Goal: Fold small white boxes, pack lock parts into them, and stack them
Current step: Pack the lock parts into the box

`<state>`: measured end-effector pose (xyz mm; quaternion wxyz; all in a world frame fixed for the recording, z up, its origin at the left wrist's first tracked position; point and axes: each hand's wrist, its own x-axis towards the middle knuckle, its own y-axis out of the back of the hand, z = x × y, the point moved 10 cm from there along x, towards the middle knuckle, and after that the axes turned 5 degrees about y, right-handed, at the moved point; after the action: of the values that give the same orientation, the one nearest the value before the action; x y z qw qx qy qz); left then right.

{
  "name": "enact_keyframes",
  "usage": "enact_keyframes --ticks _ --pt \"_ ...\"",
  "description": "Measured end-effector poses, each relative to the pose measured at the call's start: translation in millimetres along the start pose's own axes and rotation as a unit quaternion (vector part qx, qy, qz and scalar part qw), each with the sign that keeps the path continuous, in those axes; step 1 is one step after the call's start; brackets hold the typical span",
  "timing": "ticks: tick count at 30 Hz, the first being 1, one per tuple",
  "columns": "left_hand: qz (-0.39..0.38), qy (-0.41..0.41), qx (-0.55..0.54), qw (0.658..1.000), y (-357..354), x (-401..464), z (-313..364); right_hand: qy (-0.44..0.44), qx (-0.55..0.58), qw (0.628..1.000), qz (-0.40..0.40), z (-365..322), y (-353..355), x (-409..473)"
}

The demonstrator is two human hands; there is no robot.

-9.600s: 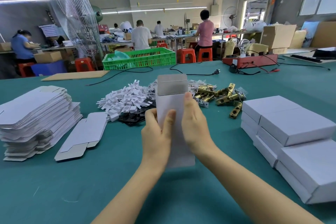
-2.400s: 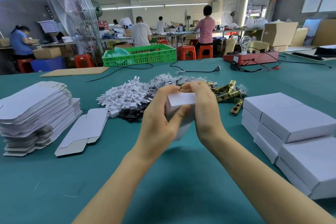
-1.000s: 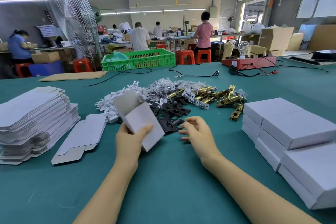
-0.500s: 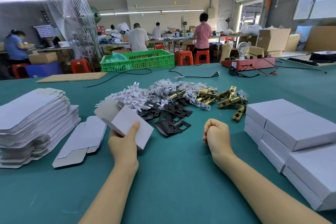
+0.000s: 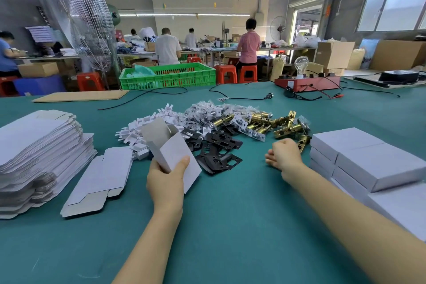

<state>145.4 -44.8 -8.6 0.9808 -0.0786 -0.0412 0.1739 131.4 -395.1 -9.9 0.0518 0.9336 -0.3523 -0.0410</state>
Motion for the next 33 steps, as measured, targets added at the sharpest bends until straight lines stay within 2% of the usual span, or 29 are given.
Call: enact_keyframes --ticks 2,4,8,9,10,12,15,18,21,25,29,31,33 --pt "-0.008 -0.007 0.013 1.0 -2 -1 1 0.07 -0.15 0.986 0.009 -21 4 14" --pt "-0.013 -0.018 0.023 0.999 -4 -2 3 0.107 -0.292 0.95 0.034 -35 11 23" --pt "-0.017 -0.029 0.035 0.999 -6 -3 4 0.124 -0.51 0.85 0.03 -33 9 28" --pt "-0.018 -0.03 0.036 0.999 -6 -2 4 0.12 -0.543 0.831 0.028 -29 8 29" --pt "-0.019 -0.031 0.037 0.999 -7 -2 4 0.102 -0.551 0.827 0.036 -25 10 30" --pt "-0.022 -0.033 0.038 0.999 -8 -3 4 0.064 -0.532 0.843 0.057 -19 16 32" --pt "-0.025 -0.031 0.034 0.999 -8 -3 4 0.067 -0.52 0.849 0.062 -23 14 33" --pt "-0.032 -0.026 0.029 0.999 -9 -3 4 0.04 -0.535 0.842 0.048 -23 20 27" --pt "-0.041 -0.03 0.023 0.998 -10 -5 5 0.069 -0.549 0.832 0.027 -28 15 25" --pt "-0.071 -0.027 0.01 0.997 -17 -8 5 0.047 -0.484 0.872 0.066 -29 19 22" --pt "-0.109 -0.026 0.006 0.994 -25 -14 9 0.174 -0.465 0.868 -0.003 -54 -13 8" --pt "-0.131 -0.025 0.003 0.991 -30 -18 10 0.196 -0.397 0.896 -0.024 -65 -18 -2" --pt "-0.151 -0.028 0.006 0.988 -34 -22 12 0.16 -0.295 0.941 -0.032 -62 -11 -7"
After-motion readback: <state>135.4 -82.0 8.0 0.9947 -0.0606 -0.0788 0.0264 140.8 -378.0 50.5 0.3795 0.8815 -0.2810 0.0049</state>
